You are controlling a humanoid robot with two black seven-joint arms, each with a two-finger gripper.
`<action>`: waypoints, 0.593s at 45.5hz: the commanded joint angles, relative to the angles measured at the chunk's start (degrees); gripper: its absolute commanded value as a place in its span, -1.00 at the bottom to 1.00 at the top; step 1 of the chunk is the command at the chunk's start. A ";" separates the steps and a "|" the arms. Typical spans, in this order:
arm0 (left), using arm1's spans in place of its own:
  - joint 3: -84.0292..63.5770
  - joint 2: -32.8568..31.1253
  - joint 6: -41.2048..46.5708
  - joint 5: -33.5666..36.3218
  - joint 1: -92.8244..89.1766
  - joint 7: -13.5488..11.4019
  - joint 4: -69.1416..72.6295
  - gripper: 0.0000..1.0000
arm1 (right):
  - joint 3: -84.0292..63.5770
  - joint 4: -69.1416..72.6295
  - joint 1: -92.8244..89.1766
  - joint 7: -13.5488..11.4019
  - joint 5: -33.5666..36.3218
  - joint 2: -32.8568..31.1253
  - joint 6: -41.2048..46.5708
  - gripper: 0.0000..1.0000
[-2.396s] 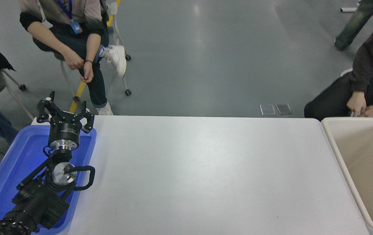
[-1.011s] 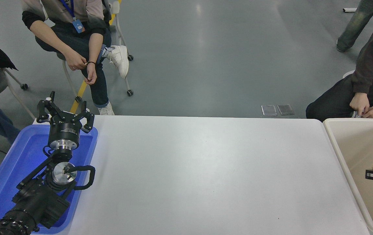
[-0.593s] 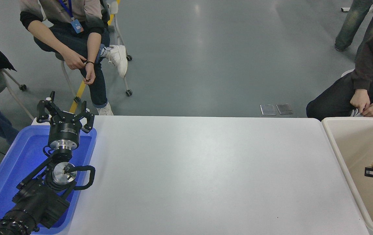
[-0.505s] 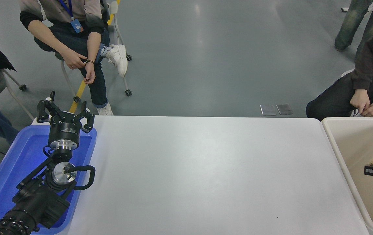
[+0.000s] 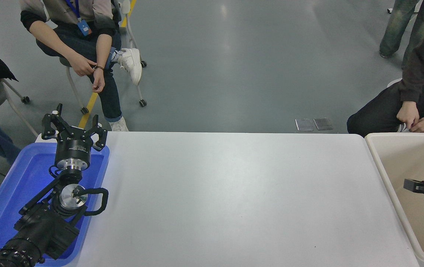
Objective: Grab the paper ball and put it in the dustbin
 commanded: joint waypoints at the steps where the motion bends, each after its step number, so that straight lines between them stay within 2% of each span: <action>1: 0.00 0.00 0.00 0.00 -0.02 -0.01 0.00 0.98 | 11.31 5.52 5.01 0.05 0.93 -2.99 -0.04 1.00; 10: 0.00 0.00 0.00 0.00 -0.02 -0.01 0.00 0.98 | 35.90 16.15 5.54 0.22 8.30 -6.95 -0.04 1.00; 14: 0.00 0.00 0.00 0.00 0.06 -0.01 0.00 0.98 | 48.30 22.66 3.09 0.13 15.06 -6.95 0.13 1.00; 20: 0.00 0.00 0.00 0.00 0.06 -0.01 0.00 0.98 | 57.19 30.57 -0.35 0.22 25.53 -4.94 0.04 1.00; 27: 0.00 0.00 0.00 0.00 0.06 -0.01 0.00 0.98 | 62.29 35.41 -3.42 0.31 37.48 0.69 0.66 1.00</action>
